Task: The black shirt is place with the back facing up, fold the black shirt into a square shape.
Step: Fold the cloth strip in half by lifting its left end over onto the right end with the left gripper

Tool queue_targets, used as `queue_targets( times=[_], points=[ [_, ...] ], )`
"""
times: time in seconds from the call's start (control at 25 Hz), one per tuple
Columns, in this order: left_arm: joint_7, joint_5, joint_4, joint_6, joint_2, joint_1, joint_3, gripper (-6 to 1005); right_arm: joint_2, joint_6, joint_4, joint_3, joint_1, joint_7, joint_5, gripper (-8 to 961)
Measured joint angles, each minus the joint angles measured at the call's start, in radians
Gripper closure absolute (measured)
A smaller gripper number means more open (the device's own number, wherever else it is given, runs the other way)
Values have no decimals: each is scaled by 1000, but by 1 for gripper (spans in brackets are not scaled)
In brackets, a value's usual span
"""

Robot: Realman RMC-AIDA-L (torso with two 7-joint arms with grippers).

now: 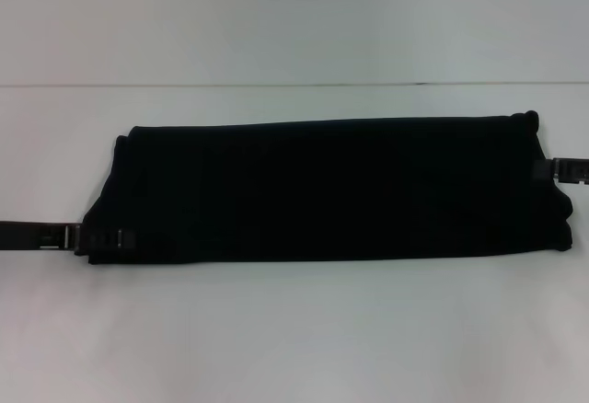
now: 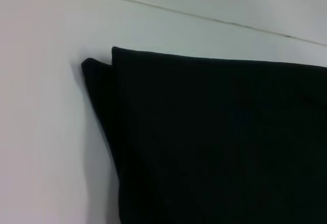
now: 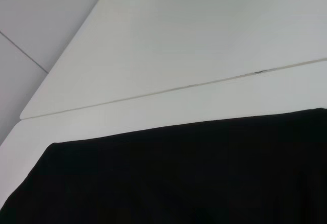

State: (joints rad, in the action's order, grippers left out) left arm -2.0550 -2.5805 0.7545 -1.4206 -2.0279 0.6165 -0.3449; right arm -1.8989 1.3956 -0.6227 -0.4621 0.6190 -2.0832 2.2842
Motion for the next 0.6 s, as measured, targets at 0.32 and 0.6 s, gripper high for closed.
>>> queue_targets(
  times=[0.32, 0.6],
  points=[
    [1, -12, -3, 18, 3, 0, 0, 432, 0, -2, 0, -2, 1, 0, 0, 210],
    [0, -16, -6, 38, 3, 2, 0, 569, 10, 9, 0, -5, -2, -15, 2, 210]
  ],
)
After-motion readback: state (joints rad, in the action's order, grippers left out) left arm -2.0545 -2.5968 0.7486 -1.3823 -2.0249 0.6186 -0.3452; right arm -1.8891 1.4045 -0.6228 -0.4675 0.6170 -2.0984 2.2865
